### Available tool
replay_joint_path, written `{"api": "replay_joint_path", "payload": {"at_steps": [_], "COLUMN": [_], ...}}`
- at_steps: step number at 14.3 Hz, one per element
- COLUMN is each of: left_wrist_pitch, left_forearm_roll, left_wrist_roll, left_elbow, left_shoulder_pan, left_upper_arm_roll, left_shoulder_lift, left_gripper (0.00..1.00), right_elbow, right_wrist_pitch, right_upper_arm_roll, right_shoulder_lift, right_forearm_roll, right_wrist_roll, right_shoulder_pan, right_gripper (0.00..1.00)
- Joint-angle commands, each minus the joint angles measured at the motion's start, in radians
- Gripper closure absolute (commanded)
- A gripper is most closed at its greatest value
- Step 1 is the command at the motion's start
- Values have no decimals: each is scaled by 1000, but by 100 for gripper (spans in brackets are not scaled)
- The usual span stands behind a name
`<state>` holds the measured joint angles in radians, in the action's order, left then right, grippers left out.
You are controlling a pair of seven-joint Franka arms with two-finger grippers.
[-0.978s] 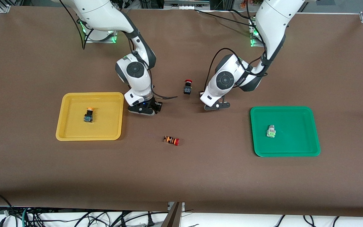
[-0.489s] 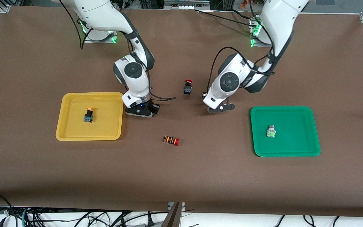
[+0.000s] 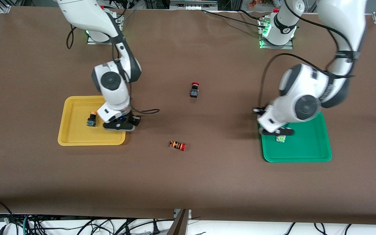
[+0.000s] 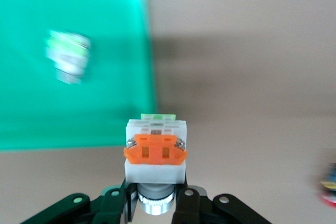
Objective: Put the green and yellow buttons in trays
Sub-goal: 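Carry the yellow-cap button to the yellow tray while the left carries orange-top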
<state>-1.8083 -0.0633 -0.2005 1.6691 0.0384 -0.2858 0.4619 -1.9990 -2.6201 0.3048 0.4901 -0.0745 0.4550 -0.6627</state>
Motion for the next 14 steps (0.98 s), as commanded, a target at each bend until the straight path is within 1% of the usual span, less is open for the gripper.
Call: {"api": "replay_joint_path", "payload": {"at_steps": [1, 3, 5, 6, 7, 8, 9, 10, 12, 13, 14], "left_wrist_pitch": [-12, -77, -168, -224, -252, -256, -256, -256, -232, -194, -146], "left_forearm_roll": [-113, -171, -211, -213, -211, -213, -211, -210, -207, -198, -194], "left_wrist_roll": [198, 298, 425, 484, 495, 495, 495, 495, 494, 486, 478], "left_elbow": [-14, -9, -8, -2, 3, 3, 1, 0, -6, -12, -18], "left_shoulder_pan": [102, 155, 231, 257, 271, 271, 271, 273, 273, 264, 261], "left_upper_arm_roll": [-16, -15, -15, -15, -15, -15, -15, -16, -27, -33, -55], "left_shoulder_lift": [41, 81, 151, 187, 201, 208, 208, 207, 167, 134, 91], "left_gripper": [100, 100, 100, 100, 100, 97, 69, 1, 0, 0, 0], "right_elbow": [-21, -37, -59, -76, -89, -101, -103, -103, -95, -60, 1], "right_wrist_pitch": [15, 14, 11, 11, 11, 11, 12, 14, 37, 99, 188], "right_upper_arm_roll": [-9, -9, -10, -9, -10, -10, -10, -12, -12, -12, -10], "right_shoulder_lift": [-36, -38, -41, -44, -45, -45, -45, -47, -57, -59, -58], "right_forearm_roll": [7, 15, 44, 73, 108, 140, 171, 195, 208, 214, 243], "right_wrist_roll": [-123, -176, -214, -226, -240, -246, -246, -246, -246, -246, -249], "right_shoulder_pan": [66, 110, 136, 141, 141, 141, 141, 141, 141, 141, 149], "right_gripper": [100, 100, 100, 90, 83, 67, 31, 3, 1, 1, 1]}}
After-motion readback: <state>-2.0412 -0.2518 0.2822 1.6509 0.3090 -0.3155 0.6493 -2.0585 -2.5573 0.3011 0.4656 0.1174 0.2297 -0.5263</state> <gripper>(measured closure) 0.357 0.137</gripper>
